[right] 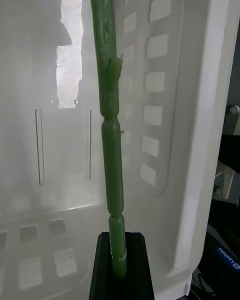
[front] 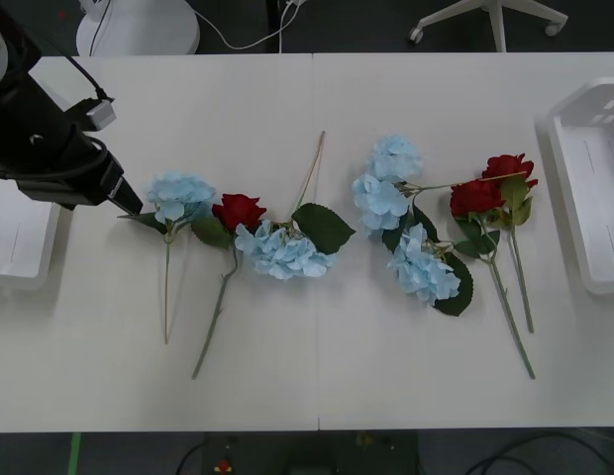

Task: Put the red flowers into the right box and the blue flowers into the left box

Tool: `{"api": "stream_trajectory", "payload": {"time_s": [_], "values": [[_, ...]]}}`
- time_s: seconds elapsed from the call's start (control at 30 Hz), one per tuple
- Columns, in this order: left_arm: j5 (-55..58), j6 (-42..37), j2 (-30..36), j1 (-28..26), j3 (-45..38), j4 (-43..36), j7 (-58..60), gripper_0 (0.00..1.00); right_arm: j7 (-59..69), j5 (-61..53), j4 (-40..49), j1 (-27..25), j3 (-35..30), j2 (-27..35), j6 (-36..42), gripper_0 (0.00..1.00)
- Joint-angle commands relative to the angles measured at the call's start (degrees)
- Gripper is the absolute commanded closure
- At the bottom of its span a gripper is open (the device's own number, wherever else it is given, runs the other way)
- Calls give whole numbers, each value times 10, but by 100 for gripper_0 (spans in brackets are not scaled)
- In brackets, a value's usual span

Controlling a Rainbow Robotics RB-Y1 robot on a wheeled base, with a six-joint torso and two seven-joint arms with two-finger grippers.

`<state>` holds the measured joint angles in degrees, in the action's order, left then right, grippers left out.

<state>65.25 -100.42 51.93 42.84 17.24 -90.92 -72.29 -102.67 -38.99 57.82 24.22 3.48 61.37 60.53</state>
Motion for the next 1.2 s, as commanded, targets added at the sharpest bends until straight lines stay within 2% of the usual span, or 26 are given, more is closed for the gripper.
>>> {"api": "stream_trajectory", "payload": {"time_s": [0.03,0.07,0.13,0.17,0.23,0.37,0.53,0.77,0.97,1.2], "values": [[-31,53,-10,-21,46,-7,-13,0,-13,13,-24,10,-14,-20,-7,100],[-33,73,-10,-30,54,-7,-24,0,-15,14,-25,10,-14,-23,-7,100],[-35,99,-10,-45,63,-7,-40,0,-16,16,-25,10,-14,-27,-7,88],[-35,111,-10,-55,64,-7,-43,0,-16,19,-27,10,-13,-27,-6,76],[-34,126,-10,-69,66,-7,-47,0,-17,17,-28,10,-13,-27,-6,61],[-31,153,-11,-96,66,-7,-56,0,-25,-12,-20,10,-14,-25,3,41],[-41,190,-21,-125,66,-6,-62,0,-23,-66,23,18,-20,-12,47,37],[-100,216,-56,-147,66,-2,-67,0,-21,-187,103,56,-55,17,138,36],[-116,255,-70,-156,84,10,-70,0,-25,-230,121,67,-55,28,135,33],[-122,329,-74,-142,141,50,-69,0,9,-232,139,75,18,-4,145,33]]}}
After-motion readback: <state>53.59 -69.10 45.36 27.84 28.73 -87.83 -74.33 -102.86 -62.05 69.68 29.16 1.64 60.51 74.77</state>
